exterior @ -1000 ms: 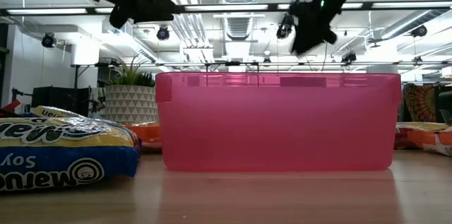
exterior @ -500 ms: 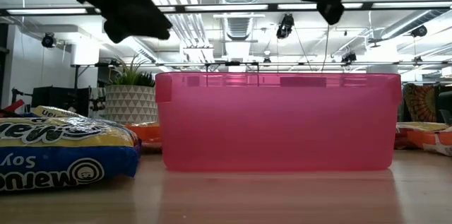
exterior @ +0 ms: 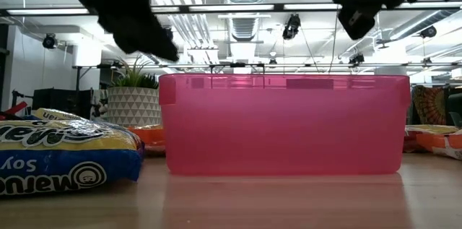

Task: Sort Maruchan noodles
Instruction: Put the orange noodle pack into the red bin

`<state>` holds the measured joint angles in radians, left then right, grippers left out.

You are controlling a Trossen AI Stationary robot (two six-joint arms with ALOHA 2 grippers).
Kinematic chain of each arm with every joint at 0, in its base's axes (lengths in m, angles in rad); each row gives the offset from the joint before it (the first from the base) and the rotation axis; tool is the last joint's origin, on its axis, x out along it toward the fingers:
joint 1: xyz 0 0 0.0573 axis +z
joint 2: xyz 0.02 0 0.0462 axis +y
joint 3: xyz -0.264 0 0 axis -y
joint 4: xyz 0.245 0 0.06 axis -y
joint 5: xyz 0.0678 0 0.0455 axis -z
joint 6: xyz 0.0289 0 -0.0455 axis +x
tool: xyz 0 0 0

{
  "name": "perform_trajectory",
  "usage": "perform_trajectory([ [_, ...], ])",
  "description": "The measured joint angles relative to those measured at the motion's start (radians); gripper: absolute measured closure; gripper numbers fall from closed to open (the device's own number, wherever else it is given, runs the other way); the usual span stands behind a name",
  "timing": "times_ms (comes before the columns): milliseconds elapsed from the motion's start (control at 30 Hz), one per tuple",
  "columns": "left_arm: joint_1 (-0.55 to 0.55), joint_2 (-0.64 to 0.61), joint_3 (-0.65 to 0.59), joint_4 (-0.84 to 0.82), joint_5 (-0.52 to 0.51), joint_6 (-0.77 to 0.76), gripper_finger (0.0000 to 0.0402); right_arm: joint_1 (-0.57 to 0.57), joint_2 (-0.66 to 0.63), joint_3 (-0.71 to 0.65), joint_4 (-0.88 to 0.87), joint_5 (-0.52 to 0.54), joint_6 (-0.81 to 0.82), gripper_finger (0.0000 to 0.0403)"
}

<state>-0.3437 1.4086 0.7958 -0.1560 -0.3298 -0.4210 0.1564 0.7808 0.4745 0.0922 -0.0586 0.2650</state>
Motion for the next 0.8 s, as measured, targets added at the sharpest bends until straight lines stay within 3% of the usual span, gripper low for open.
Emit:
perform_trajectory([
  [200,0.043,0.103,0.102,-0.203,0.021,-0.052,0.0272,-0.001,0.005,-0.032,0.003,0.115,-0.004,0.0394],
  [333,0.074,0.149,0.181,-0.316,0.056,-0.052,0.0272,-0.001,0.006,-0.032,0.062,0.133,-0.027,0.0394],
  [600,0.074,0.173,0.239,-0.402,-0.071,-0.062,0.0272,-0.002,0.005,-0.007,0.084,0.132,-0.045,0.0394],
  [800,0.069,0.134,0.238,-0.366,-0.097,0.133,0.0272,-0.002,0.007,-0.008,0.082,0.139,-0.090,0.0394],
])
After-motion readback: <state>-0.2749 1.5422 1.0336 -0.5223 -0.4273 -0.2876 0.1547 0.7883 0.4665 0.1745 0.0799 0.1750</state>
